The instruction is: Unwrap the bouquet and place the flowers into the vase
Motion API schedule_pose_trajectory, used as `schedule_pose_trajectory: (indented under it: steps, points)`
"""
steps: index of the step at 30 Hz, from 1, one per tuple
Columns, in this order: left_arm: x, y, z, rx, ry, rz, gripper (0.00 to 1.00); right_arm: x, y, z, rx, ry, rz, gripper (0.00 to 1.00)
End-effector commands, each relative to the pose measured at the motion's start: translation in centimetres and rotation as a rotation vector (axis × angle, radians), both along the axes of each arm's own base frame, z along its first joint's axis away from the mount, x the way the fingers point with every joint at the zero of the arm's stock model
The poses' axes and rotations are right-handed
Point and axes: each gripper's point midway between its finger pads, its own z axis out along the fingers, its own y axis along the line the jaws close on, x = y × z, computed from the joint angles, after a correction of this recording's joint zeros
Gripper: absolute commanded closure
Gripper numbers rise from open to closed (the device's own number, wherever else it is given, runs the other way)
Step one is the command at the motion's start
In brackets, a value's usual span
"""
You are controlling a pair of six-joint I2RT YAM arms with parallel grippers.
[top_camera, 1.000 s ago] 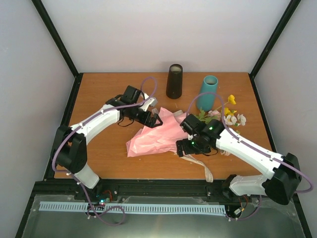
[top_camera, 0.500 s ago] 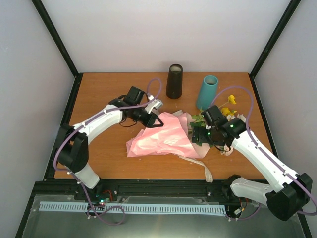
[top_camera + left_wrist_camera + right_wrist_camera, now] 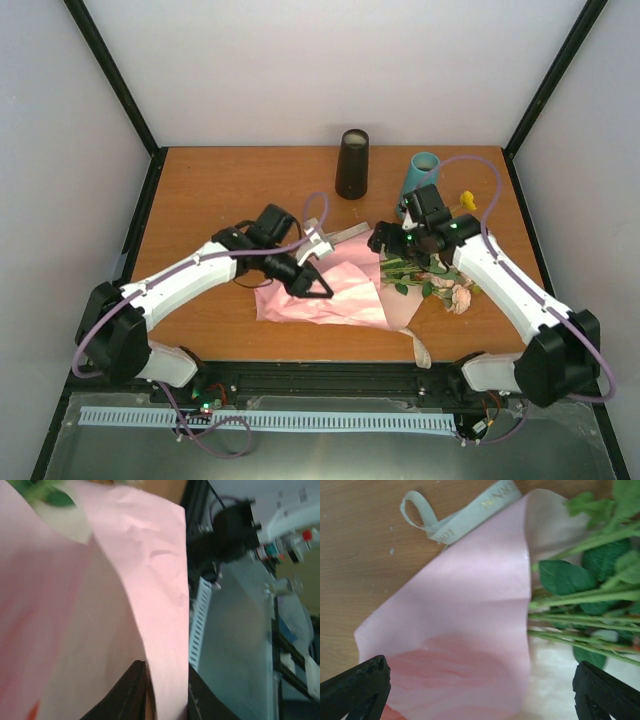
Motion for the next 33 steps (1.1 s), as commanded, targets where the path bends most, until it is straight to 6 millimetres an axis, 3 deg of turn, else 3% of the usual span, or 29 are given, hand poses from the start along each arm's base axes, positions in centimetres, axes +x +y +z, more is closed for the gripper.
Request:
schedule_pose_trajectory:
  steps: [1, 4, 7, 11, 13, 16, 22, 27, 30, 33]
  points:
    - [-4.6, -0.6, -0.5, 0.006, 0.108, -0.092, 0.79, 1.8, 2.8, 1.0, 0.117, -0.012, 0.063, 0.04]
    - [-6.4, -0.8, -0.3, 0.015, 0.145, -0.130, 0.73, 0.8, 4.3, -0.6, 0.180, 0.052, 0.135, 0.09]
    - [-6.7, -0.7, 1.6, 0.000, 0.128, -0.126, 0.61, -1.2, 6.2, -2.3, 0.287, 0.119, 0.215, 0.13]
    - [-5.4, -1.1, 6.8, -0.075, 0.003, -0.069, 0.36, -4.2, 8.9, -4.0, 0.393, 0.181, 0.327, 0.16]
    - [-4.6, -1.4, 9.5, -0.112, -0.059, -0.040, 0.31, -6.2, 10.1, -5.2, 0.387, 0.233, 0.393, 0.17]
    - [-2.7, -1.6, 11.0, -0.103, -0.141, 0.034, 0.26, -9.2, 11.1, -7.0, 0.332, 0.304, 0.477, 0.17]
    - [3.6, 0.0, 8.9, 0.120, -0.312, 0.266, 0.23, -13.5, 9.4, -10.0, 0.250, 0.384, 0.523, 0.17]
    - [5.6, 0.1, 5.5, 0.212, -0.313, 0.287, 0.22, -16.1, 6.8, -13.4, 0.172, 0.456, 0.484, 0.17]
    - [6.0, -0.3, 2.9, 0.264, -0.282, 0.262, 0.22, -16.5, 5.3, -15.2, 0.093, 0.483, 0.447, 0.17]
    - [6.1, -0.4, 0.0, 0.329, -0.243, 0.238, 0.22, -16.0, 4.7, -15.5, 0.048, 0.472, 0.420, 0.17]
